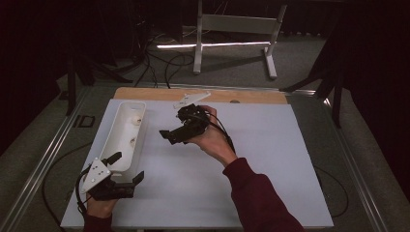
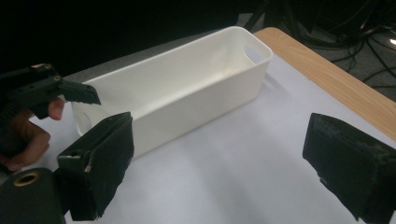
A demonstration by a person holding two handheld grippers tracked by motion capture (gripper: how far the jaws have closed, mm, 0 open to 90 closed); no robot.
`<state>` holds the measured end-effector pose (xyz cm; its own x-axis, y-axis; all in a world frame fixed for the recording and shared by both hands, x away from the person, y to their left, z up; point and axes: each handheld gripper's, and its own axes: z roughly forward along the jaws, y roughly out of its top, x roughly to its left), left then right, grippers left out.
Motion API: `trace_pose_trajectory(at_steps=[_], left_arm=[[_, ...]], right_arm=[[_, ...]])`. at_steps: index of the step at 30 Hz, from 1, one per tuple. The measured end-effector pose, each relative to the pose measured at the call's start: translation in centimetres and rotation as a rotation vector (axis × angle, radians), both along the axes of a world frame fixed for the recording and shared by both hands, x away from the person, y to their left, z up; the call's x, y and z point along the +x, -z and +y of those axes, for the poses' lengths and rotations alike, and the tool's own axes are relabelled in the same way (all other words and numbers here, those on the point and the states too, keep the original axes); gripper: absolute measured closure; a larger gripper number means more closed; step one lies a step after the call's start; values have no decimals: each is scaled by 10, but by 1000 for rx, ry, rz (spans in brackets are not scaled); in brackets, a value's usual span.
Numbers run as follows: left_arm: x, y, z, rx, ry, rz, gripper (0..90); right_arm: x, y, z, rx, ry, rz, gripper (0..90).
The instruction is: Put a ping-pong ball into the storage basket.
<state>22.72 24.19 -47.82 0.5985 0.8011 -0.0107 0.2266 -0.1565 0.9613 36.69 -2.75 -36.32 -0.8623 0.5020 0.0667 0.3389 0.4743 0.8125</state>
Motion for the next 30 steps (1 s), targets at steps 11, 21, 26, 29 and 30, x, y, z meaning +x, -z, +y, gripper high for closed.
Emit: trace_pose_trajectory(at_steps=[11,21,26,29,30], left_arm=[[2,0,-1,6,-2,7,3],[2,1,-2,6,-3,11,3],[3,1,-2,7,-5,16,3],[3,0,-2,7,-7,17,3],[3,0,-2,7,-7,17,3]], right_arm=[[-6,9,-26,-21,46,-8,86],[-14,20,-56,-5,110,-2,86],[-17,27,-71,-27,138,-6,86],[-19,28,-80,-24,155,-7,88],[-21,29,-83,-23,162,-8,88]])
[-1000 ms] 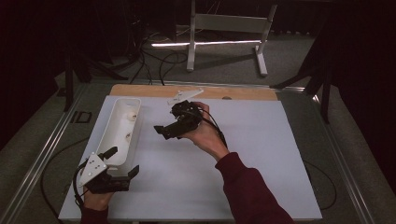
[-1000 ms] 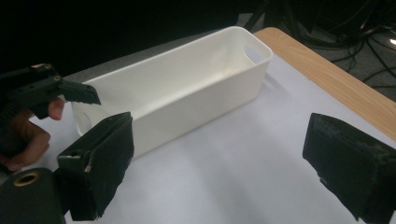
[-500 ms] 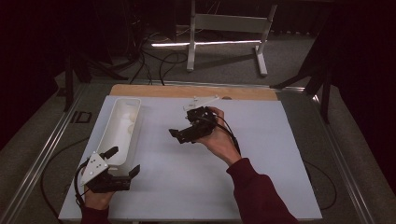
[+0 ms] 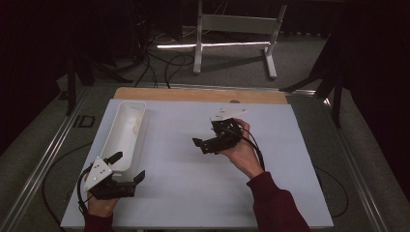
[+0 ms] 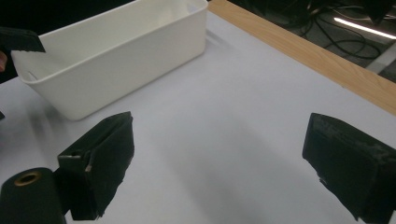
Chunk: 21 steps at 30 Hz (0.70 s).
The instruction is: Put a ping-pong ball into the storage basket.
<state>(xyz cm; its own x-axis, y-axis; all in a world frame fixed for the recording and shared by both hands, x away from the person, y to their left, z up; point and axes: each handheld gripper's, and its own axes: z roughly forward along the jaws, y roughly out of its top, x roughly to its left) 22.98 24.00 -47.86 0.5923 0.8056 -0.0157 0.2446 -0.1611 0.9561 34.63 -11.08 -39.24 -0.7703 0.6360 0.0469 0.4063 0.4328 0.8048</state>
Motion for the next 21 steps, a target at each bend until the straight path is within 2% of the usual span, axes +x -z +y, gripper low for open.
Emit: trace_pose_trajectory(at_steps=[4,14,17,19,21], left_arm=[[1,0,0,2,-1,6,3],[2,0,1,5,-15,16,3],[2,1,1,8,-21,20,3],[3,0,1,7,-24,24,3],[3,0,1,8,-26,24,3]], right_arm=[[-4,4,-12,-11,23,-12,88],[-11,17,-50,25,94,6,88],[-14,21,-63,17,116,5,88],[-17,23,-70,-5,137,-15,88],[-20,27,-77,-3,146,-15,88]])
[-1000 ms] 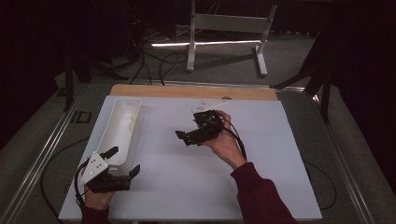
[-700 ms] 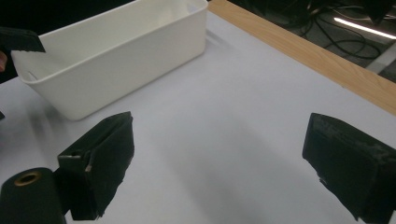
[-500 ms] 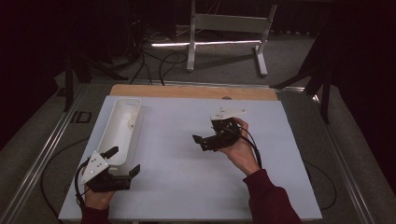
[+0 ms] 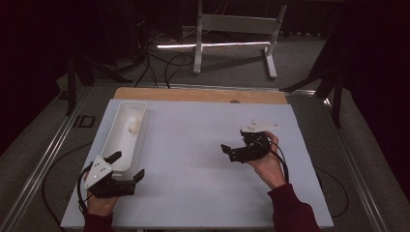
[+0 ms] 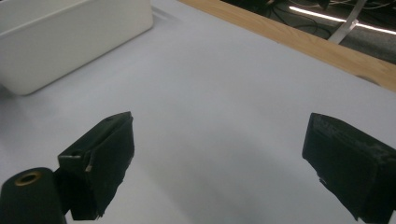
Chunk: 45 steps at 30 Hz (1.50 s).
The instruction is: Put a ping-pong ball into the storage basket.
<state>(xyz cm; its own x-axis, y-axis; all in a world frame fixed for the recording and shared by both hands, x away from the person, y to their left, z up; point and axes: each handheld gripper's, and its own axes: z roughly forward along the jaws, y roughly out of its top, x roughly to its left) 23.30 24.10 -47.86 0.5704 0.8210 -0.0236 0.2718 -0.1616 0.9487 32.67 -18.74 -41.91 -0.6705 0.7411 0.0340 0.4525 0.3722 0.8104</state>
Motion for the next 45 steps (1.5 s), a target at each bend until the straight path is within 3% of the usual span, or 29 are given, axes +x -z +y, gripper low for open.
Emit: trace_pose_trajectory(at_steps=[7,13,17,20,30,38,45], left_arm=[[2,0,1,9,-34,20,3],[3,-1,3,7,-39,17,3],[4,-1,4,3,-46,19,3],[5,-1,4,4,-47,26,3],[6,0,5,-3,-48,23,3],[8,1,5,0,-48,20,3],[6,1,6,-2,-54,12,3]], right_arm=[[-15,13,-19,-76,45,-37,88],[-26,23,-36,-80,85,-49,89],[-34,31,-49,-53,123,-57,91],[-40,36,-60,-4,152,-55,92],[-58,49,-83,43,198,-84,92],[-68,59,-91,58,250,-120,91],[-81,66,-90,63,268,-182,91]])
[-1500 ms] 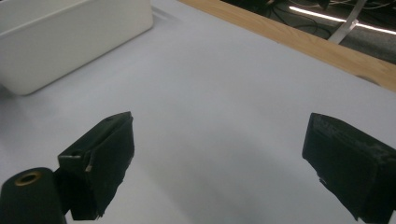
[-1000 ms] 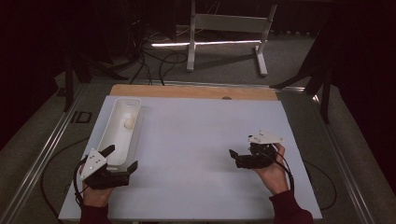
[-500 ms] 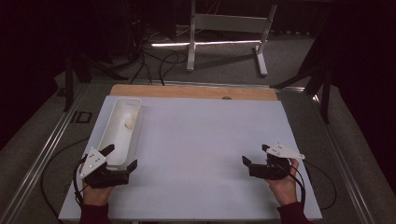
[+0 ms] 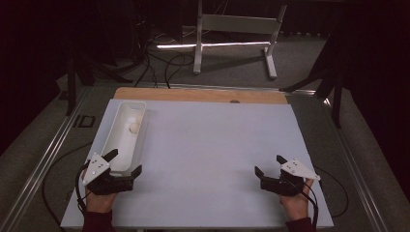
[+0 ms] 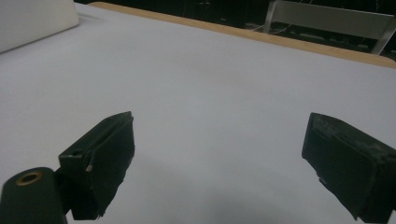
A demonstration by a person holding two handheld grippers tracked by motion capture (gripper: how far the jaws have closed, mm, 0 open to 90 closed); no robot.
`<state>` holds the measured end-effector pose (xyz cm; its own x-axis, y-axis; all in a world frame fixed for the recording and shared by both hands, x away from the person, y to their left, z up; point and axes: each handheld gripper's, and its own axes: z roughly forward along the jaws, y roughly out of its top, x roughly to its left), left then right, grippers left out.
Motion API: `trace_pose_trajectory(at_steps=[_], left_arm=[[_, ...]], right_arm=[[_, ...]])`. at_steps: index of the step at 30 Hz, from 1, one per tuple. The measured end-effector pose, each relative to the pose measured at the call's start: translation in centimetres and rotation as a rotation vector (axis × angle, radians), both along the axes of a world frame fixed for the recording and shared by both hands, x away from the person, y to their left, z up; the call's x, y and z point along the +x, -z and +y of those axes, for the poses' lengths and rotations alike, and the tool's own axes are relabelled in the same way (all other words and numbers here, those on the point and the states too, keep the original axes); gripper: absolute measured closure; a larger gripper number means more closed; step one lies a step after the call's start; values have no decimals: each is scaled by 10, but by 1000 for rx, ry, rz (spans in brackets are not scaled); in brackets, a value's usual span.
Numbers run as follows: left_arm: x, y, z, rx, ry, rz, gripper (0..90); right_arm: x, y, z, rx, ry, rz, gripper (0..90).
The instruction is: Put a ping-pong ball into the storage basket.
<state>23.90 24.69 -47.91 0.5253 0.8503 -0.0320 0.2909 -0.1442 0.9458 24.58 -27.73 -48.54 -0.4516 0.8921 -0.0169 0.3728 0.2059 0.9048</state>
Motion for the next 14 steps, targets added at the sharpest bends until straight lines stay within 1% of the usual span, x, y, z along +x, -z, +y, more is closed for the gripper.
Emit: trace_pose_trajectory(at_steps=[3,7,14], left_arm=[[0,1,0,1,-1,-1,3],[-1,1,0,7,-1,0,3],[-2,1,1,7,-4,0,3]], right_arm=[[-2,1,1,-6,-5,-3,90],[-3,2,0,9,0,-13,90],[-4,4,-2,23,7,-12,90]])
